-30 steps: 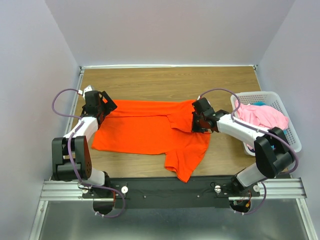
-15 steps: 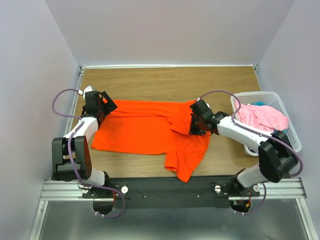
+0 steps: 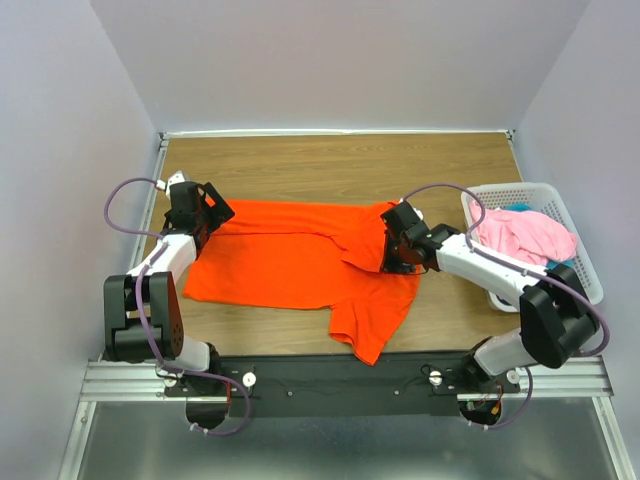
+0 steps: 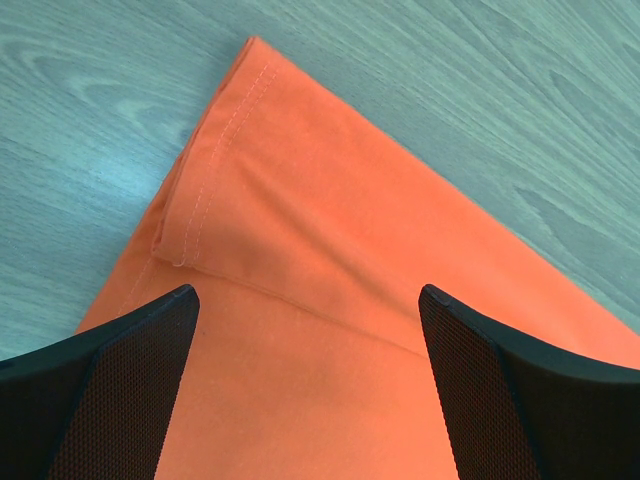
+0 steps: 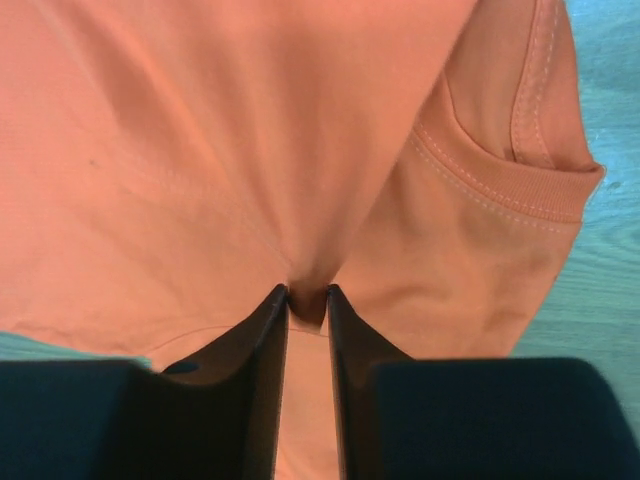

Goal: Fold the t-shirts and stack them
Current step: Fold the tshirt

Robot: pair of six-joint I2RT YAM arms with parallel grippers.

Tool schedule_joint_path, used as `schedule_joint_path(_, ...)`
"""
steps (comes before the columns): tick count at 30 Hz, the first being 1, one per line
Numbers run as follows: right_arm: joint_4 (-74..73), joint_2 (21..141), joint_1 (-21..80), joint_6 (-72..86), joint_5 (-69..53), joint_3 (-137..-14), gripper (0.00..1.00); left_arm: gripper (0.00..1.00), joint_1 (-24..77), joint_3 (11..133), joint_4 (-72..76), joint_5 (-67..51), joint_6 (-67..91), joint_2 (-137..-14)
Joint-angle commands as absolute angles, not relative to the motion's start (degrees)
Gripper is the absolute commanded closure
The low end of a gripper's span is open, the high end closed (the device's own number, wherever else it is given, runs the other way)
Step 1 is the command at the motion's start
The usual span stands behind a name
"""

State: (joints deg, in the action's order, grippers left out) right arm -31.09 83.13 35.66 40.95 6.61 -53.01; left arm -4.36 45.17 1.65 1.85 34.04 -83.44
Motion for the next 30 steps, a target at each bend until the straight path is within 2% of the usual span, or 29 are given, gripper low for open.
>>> schedule_joint_path(1, -33.2, 84.2, 36.0, 41.0, 7.6, -52.2, 0.63, 0.02, -4.1, 44.4, 2.5, 1.5, 33.0, -81.3)
schedule_joint_path(2, -33.0, 83.2, 36.0, 40.3, 8.0, -52.9, 0.43, 0.02, -4.1, 44.5, 2.5, 1.6, 33.0, -81.3)
schedule_joint_path(3, -33.1, 82.8, 36.1, 40.1, 8.3, -53.4, 0.28, 0.02, -4.0, 44.6, 2.5, 1.6, 33.0, -81.3)
schedule_joint_path(4, -33.1, 82.3, 36.0, 39.9, 9.2, -54.2, 0.02, 0.02, -4.1, 45.0, 2.2, 1.6, 33.0, -81.4)
schedule_joint_path(5, -33.2, 81.5, 36.1, 39.0, 9.6, -55.9, 0.00, 0.02, -4.1, 45.3, 2.0, 1.5, 33.0, -81.5)
schedule_joint_path(11, -32.3, 84.9, 35.5, 34.6, 16.1, -64.8, 0.00, 0.02, -4.1, 49.3, 1.5, 0.7, 33.1, -85.0)
schedule_joint_path(20, -26.1, 105.8, 27.1, 27.2, 7.1, -80.4, 0.00, 0.02, -4.0, 60.2, 1.2, -3.4, 32.9, -98.8)
schedule_joint_path(30, -22.8, 119.3, 18.8, 24.7, 3.3, -85.0, 0.00, 0.02, -4.1, 66.9, -1.9, -2.5, 33.1, -109.4)
